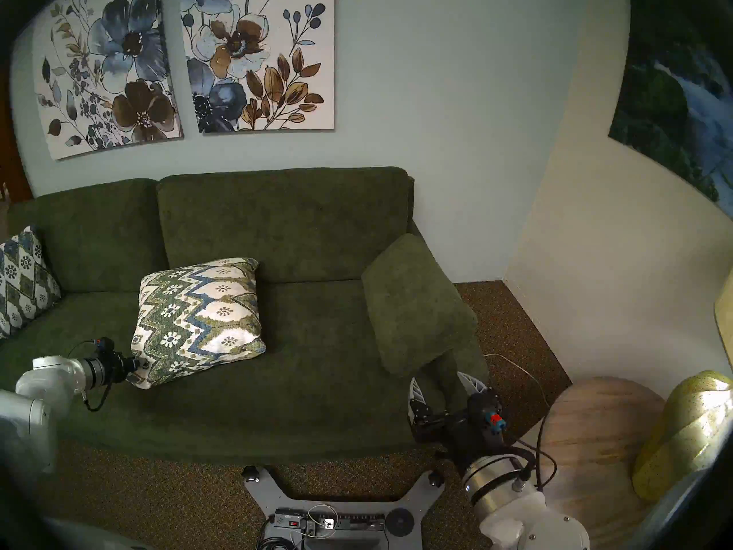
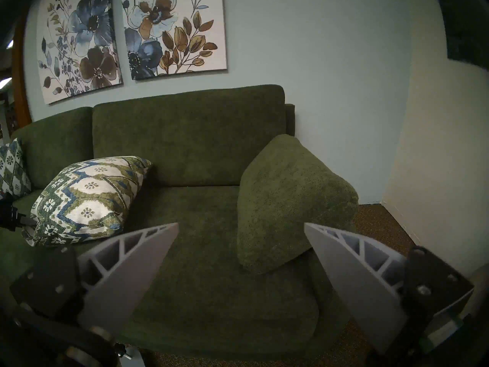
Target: Fix throw pillow on sofa
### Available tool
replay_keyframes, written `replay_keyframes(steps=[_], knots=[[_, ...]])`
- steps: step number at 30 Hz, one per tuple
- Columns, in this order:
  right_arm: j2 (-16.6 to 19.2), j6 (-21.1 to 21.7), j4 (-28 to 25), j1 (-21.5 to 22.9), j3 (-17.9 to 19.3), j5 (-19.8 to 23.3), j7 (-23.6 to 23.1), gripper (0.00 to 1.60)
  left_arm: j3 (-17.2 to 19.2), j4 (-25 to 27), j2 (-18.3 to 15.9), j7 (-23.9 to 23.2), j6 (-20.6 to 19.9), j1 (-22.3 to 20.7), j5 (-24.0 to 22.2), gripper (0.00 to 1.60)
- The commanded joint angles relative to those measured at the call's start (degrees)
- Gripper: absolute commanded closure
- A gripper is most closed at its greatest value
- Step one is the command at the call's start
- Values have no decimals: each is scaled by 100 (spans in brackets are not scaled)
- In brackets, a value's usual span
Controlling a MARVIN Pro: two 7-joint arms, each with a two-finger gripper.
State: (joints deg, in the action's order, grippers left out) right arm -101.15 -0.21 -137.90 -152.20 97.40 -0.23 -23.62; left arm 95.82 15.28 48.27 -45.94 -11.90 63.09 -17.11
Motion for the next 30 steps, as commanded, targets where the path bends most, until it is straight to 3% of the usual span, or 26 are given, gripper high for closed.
replay_keyframes(steps=[1, 8, 14, 15, 24, 25, 28, 29, 30], knots=[[5, -15, -67, 11, -11, 6, -16, 0, 22, -53, 162, -19, 51, -318, -48, 160], [-8, -15, -74, 10, -7, -1, -33, 0, 152, 39, 106, -423, 3, -687, -208, 160], [-24, -15, -64, 17, -2, -10, -42, 0, 291, 593, 56, -935, 118, -1101, -333, 160], [-26, -14, -62, 18, -2, -11, -43, 0, 378, 578, 58, -957, 258, -920, -449, 160], [-45, -14, -51, 24, 4, -22, -53, 0, 429, 1300, 163, -1746, 360, -1389, -572, 160], [-48, -14, -49, 25, 5, -24, -54, 0, 468, 1237, 185, -1708, 427, -1297, -656, 160], [-56, -13, -44, 27, 7, -27, -57, 0, 439, 1512, 256, -2017, 431, -1470, -687, 160], [-58, -13, -42, 29, 8, -29, -59, 0, 375, 1791, 309, -2217, 406, -1709, -633, 160], [-61, -13, -40, 30, 9, -30, -60, 0, 449, 1511, 318, -2050, 469, -1402, -775, 160]])
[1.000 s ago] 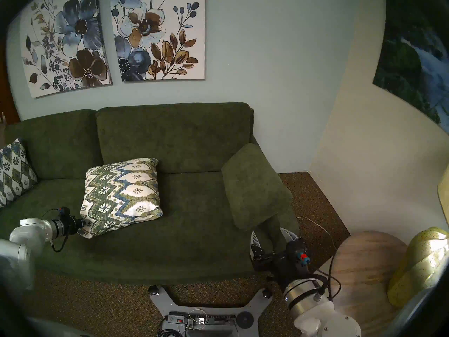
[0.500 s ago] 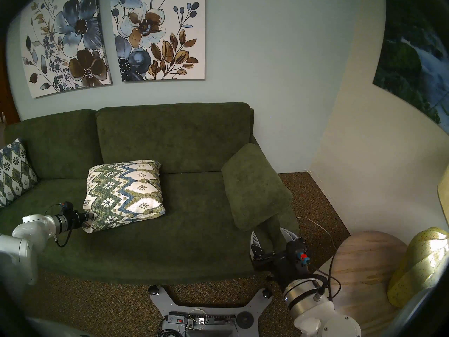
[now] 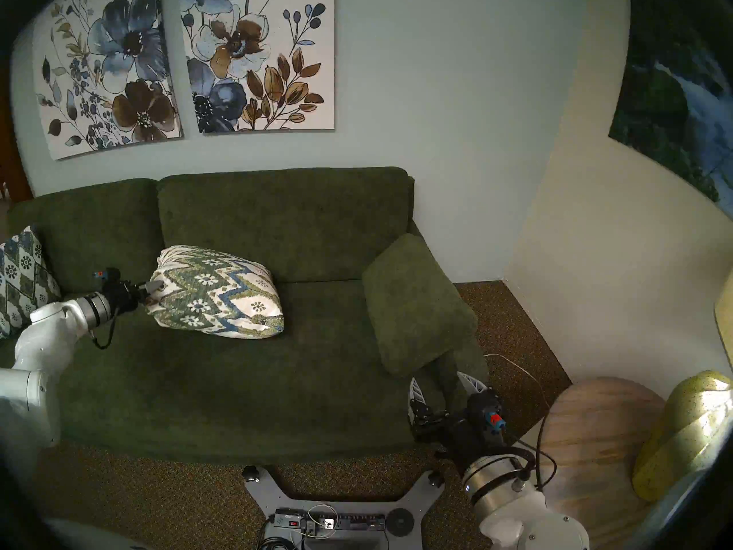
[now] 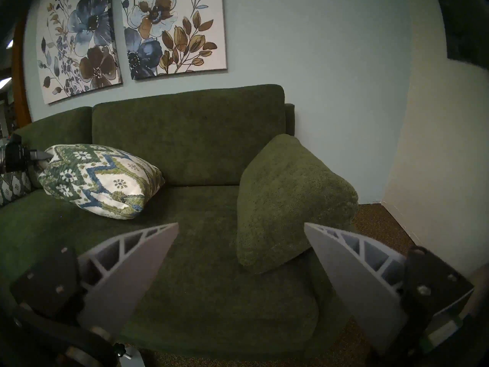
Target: Fix throw pillow on sofa
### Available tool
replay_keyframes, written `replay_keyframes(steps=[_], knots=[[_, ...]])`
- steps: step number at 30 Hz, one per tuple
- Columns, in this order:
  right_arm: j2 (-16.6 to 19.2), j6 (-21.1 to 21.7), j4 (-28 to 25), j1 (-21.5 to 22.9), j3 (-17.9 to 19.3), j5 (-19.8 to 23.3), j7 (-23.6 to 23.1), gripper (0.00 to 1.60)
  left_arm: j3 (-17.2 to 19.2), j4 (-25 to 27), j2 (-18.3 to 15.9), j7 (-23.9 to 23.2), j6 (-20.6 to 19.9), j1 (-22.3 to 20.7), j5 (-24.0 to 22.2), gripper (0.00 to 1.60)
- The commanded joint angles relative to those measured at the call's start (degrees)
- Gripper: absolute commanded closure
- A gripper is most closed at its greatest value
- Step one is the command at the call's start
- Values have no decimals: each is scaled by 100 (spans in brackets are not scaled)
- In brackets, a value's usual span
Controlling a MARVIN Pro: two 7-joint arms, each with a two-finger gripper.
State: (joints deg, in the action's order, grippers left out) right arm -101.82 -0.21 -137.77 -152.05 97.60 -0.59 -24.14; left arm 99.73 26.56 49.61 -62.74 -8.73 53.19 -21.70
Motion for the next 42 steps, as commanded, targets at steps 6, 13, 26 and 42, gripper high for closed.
replay_keyframes(steps=[6, 13, 26, 42], knots=[[-8, -13, -41, 22, -6, -1, -15, 0, -58, 983, 372, -1053, 129, -823, -294, 160], [-23, -14, -35, 30, -2, -9, -25, 0, -128, 1468, 524, -1666, 72, -1001, -338, 160], [-49, -16, -36, 41, 4, -24, -46, 0, -442, 2281, 967, -2226, -145, -806, -380, 160], [-75, -21, -68, 33, 10, -36, -92, 0, -1059, 3498, 1317, -2226, -941, 397, -323, 160]])
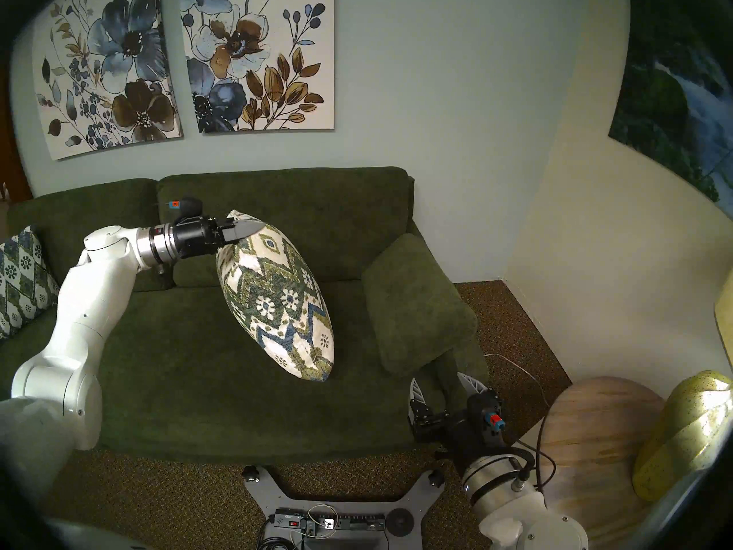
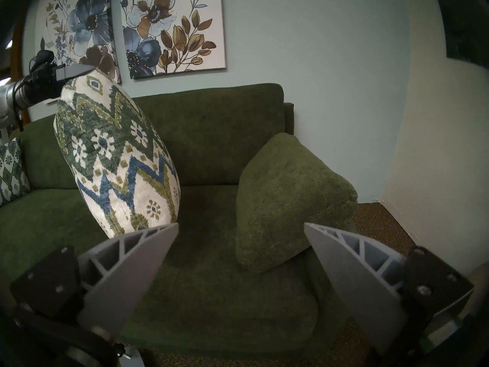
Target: Fix throw pillow on sofa
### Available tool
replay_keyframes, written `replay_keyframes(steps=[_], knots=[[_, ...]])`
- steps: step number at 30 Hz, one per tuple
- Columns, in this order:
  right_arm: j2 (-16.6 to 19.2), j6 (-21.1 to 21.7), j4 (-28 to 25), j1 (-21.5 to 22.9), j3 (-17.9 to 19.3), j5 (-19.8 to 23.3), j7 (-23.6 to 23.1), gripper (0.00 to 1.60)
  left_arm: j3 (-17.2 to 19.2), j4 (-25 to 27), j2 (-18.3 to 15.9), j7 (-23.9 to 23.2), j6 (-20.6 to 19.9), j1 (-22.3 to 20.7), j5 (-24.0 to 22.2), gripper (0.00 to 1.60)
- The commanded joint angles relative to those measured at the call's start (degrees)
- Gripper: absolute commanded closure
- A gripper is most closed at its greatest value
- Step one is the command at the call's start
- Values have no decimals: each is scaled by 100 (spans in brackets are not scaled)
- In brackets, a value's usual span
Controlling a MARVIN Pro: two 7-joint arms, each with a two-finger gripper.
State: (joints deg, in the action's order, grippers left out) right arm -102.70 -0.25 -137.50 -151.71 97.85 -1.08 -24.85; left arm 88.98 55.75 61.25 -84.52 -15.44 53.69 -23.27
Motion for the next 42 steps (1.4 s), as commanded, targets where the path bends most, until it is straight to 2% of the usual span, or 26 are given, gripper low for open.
replay_keyframes(steps=[1, 2, 3, 5, 9, 11, 13, 14, 15, 29, 35, 42], knots=[[10, -17, -97, -2, -14, 12, -25, 0, 22, 645, 160, -9, -314, 387, -163, 160], [8, -17, -100, -4, -13, 12, -29, 0, 35, 725, 167, 49, -359, 429, -161, 160], [7, -17, -102, -5, -12, 12, -33, 0, 79, 1022, 157, 186, -445, 564, -145, 160], [4, -17, -106, -7, -10, 11, -40, 0, 97, 931, 231, 295, -487, 491, -127, 160], [-6, -15, -113, -12, -5, 10, -59, 0, 188, 1320, 386, 861, -761, 596, -46, 160], [-10, -15, -115, -13, -3, 10, -66, 0, 202, 1355, 490, 964, -849, 548, 21, 160], [-16, -14, -117, -14, 0, 9, -76, 0, 231, 1714, 577, 1415, -1030, 674, 25, 160], [-18, -14, -118, -13, 1, 9, -79, 0, 217, 1607, 650, 1342, -1038, 580, 72, 160], [-20, -14, -119, -14, 3, 9, -83, 0, 223, 1756, 696, 1533, -1123, 630, 78, 160], [-58, -10, -128, -16, 20, 2, -134, 0, -168, 2718, 1526, 3196, -1714, 897, 398, 160], [-76, -6, -138, -22, 26, -3, -154, 0, -401, 2822, 1769, 3811, -1691, 1038, 587, 160], [-97, -2, -144, -24, 32, -11, -175, 0, -686, 2339, 1984, 4235, -1363, 859, 854, 160]])
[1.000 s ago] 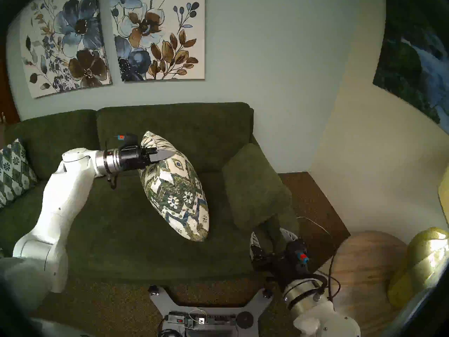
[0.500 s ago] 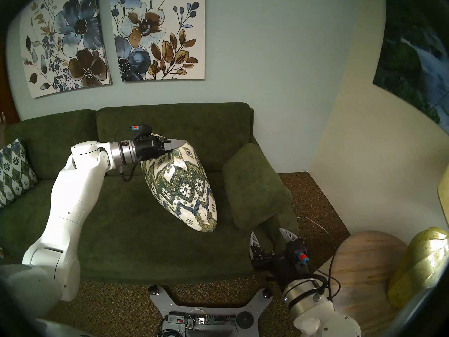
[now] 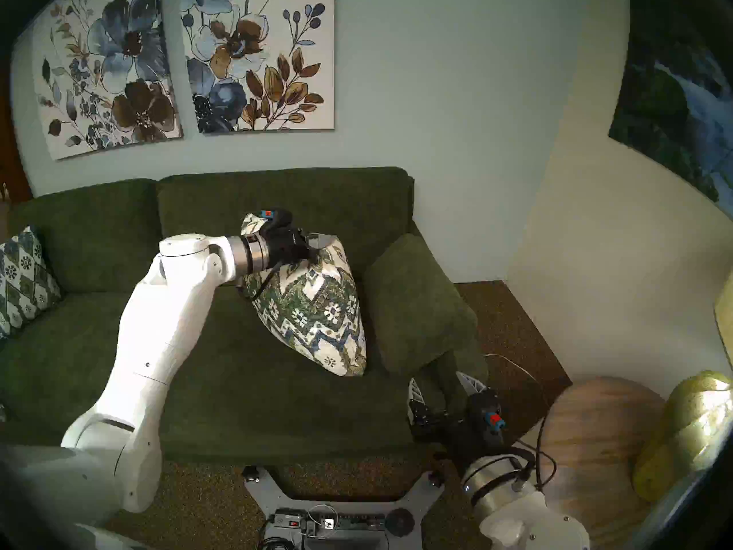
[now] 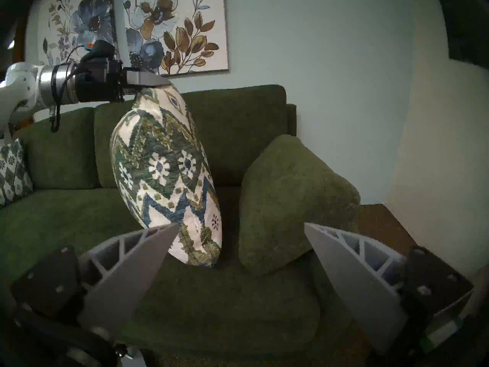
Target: Fix throw pillow on sofa
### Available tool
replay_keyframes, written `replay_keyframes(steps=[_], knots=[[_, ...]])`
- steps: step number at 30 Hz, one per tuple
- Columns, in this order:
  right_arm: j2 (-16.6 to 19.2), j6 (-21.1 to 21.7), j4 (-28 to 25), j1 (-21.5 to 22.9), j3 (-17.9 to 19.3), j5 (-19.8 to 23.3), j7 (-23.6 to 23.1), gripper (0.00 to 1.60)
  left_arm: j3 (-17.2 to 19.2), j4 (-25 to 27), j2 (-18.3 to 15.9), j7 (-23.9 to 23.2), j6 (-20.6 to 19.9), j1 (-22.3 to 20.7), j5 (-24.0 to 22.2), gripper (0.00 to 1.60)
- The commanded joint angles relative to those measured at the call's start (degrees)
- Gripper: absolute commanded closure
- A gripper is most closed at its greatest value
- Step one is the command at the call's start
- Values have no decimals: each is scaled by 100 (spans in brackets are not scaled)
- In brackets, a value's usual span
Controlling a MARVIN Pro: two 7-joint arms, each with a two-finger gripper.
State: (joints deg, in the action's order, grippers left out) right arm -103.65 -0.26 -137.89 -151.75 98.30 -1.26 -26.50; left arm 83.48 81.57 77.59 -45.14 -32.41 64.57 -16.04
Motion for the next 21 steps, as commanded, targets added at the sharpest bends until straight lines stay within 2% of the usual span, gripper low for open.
replay_keyframes(steps=[1, 7, 19, 20, 21], knots=[[-4, -1, -105, -19, -12, 6, -13, 0, -169, -326, 374, 331, 382, -272, 155, 160], [-21, -2, -105, -17, -7, -2, -29, 0, -323, -769, 533, 485, 607, -493, 255, 160], [-52, -3, -105, -13, 2, -15, -57, 0, -626, -475, 761, 652, 582, -368, 361, 160], [-54, -3, -105, -12, 3, -16, -59, 0, -640, -457, 779, 668, 568, -367, 366, 98], [-57, -3, -104, -12, 4, -17, -62, 0, -656, -423, 798, 684, 540, -367, 369, 85]])
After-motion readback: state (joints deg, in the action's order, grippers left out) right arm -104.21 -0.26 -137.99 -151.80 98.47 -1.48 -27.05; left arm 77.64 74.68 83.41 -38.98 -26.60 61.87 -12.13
